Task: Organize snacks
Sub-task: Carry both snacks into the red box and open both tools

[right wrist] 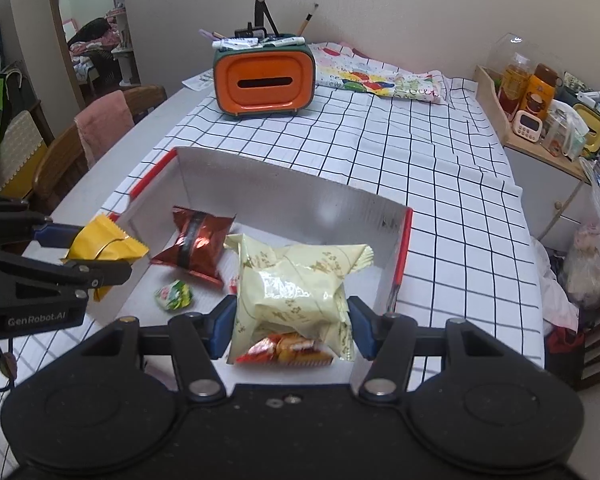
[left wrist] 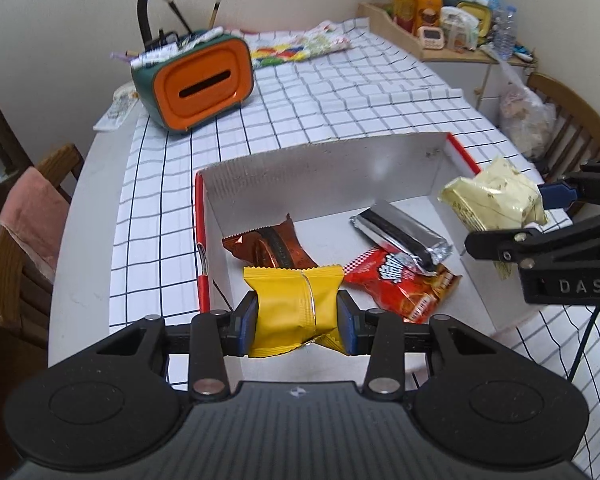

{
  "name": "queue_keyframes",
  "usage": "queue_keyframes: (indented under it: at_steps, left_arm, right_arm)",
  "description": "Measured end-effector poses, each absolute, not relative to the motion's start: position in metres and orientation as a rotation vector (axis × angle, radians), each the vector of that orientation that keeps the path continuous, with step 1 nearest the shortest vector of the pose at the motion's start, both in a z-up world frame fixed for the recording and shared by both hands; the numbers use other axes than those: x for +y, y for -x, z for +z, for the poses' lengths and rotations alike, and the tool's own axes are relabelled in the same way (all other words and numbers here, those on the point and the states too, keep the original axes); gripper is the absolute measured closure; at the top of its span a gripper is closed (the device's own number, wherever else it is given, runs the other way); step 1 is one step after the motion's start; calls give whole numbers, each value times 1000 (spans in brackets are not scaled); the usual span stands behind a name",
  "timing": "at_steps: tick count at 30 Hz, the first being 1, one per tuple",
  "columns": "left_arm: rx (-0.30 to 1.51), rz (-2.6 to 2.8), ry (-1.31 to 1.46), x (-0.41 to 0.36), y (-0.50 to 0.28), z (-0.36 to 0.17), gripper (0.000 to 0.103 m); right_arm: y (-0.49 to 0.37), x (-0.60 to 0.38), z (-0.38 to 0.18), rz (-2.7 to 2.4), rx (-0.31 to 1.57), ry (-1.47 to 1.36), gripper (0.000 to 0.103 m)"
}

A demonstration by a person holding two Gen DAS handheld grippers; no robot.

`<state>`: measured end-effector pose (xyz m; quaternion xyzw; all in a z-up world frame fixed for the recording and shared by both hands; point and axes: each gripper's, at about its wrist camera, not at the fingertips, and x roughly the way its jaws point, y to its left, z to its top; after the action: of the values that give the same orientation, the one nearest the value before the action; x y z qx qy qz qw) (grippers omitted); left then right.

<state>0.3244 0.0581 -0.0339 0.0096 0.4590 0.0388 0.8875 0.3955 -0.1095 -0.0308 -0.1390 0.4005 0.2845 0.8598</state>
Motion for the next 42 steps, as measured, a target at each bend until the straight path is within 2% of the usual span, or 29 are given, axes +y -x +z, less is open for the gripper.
queue_keyframes:
  at_steps: [14,27,42]
  left_arm:
    - [1121,138,6,69,-378,-77,63]
    - [1154,139,-51,63,-388,-84,63]
    - [1105,147,-55,63,-370,-72,63]
  right_arm:
    - [-462,-74,-72,581,965,321,46]
    - [-472,-58,-98,554,1018,394,45]
    - [-451,-73,-76,564,977,341,31]
